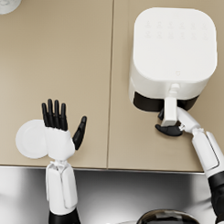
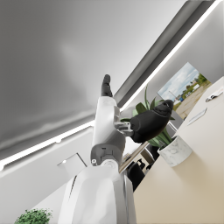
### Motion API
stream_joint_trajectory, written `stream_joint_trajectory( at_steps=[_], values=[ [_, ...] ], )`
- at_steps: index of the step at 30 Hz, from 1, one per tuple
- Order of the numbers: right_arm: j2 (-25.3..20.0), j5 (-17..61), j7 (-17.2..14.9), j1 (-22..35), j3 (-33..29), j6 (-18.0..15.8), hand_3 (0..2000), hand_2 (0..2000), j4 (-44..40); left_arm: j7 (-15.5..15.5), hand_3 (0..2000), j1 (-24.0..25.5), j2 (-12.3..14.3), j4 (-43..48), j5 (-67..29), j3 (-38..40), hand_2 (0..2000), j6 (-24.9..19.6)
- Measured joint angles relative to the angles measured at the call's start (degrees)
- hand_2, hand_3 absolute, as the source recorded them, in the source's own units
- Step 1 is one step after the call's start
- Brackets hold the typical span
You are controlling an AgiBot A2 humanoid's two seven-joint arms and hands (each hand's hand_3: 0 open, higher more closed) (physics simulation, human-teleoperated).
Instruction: Pick up the drumstick and place it into the air fryer
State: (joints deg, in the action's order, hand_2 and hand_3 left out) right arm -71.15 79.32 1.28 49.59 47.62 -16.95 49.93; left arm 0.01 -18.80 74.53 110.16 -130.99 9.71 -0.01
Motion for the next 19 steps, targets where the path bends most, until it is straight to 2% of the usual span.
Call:
stream_joint_trajectory(
  at_steps=[3, 4, 5, 10, 16, 17, 18, 19],
  values=[
    [-0.50, -0.29, 0.64, 2.54, 1.78, -7.00, 2000, 2000, -3.51, 0.00, 0, 0.11, -0.04, -0.54, 0.00, 0.14, 0, 0.00],
    [-1.38, -0.30, 0.33, 1.84, -0.59, -8.09, 2000, 2000, -4.07, 0.00, 0, 0.30, -0.02, -0.59, 0.00, 0.14, 0, 0.00],
    [-1.21, -0.38, 0.40, 2.37, 0.25, -9.19, 2000, 2000, -4.42, 0.00, 0, 0.46, 0.00, -0.67, 0.00, 0.04, 0, 0.00],
    [-3.20, -0.38, 0.43, -0.74, -6.04, -8.04, 2000, 2000, -4.00, 0.00, 0, 1.47, 0.19, -0.67, 0.00, 0.38, 0, 0.00],
    [-3.54, -0.55, 0.32, -1.63, -7.31, -7.18, 2000, 2000, -3.58, 0.00, 0, 1.66, 0.23, -0.67, 0.00, 0.46, 0, 0.00],
    [-3.53, -0.49, 0.31, -1.57, -7.42, -8.06, 2000, 2000, -3.63, 0.00, 0, 1.67, 0.23, -0.67, 0.00, 0.46, 0, 0.00],
    [-3.58, -0.49, 0.21, -1.61, -7.44, -7.37, 2000, 2000, -3.62, 0.00, 0, 1.67, 0.23, -0.67, 0.00, 0.46, 0, 0.00],
    [-3.54, -0.36, 0.14, -1.51, -7.58, -9.13, 2000, 2000, -3.71, 0.00, 0, 1.68, 0.23, -0.67, 0.00, 0.46, 0, 0.00]
  ],
)
